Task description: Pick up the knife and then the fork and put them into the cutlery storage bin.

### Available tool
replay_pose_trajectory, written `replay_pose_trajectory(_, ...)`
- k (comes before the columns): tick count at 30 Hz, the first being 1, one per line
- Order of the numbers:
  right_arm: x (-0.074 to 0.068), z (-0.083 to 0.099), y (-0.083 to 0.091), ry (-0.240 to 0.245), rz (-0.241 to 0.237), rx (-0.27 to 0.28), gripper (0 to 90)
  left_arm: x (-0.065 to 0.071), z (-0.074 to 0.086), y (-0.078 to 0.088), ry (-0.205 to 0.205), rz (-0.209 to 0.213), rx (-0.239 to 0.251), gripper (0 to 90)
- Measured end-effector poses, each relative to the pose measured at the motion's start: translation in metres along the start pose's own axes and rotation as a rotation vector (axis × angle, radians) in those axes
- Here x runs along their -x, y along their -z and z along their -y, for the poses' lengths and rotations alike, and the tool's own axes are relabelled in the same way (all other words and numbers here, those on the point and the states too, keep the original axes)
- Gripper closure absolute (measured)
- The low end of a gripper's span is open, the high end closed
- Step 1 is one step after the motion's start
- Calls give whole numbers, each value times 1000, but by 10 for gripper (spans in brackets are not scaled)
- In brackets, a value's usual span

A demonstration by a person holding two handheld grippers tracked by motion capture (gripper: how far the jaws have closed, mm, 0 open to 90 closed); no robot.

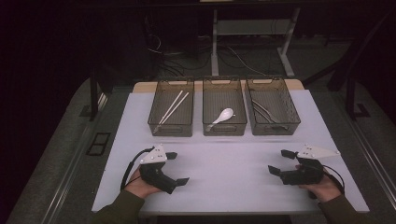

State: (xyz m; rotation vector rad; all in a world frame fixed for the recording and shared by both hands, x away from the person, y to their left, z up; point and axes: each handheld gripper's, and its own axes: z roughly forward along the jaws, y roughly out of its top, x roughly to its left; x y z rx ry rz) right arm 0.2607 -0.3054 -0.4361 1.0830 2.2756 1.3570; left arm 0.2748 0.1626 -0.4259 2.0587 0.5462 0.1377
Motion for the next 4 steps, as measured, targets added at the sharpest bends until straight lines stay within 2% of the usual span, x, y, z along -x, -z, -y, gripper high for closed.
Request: replay_pose_trajectory(4, 0, 0, 0, 4, 1, 3, 153, 0, 0, 0, -3, 0, 3, 0)
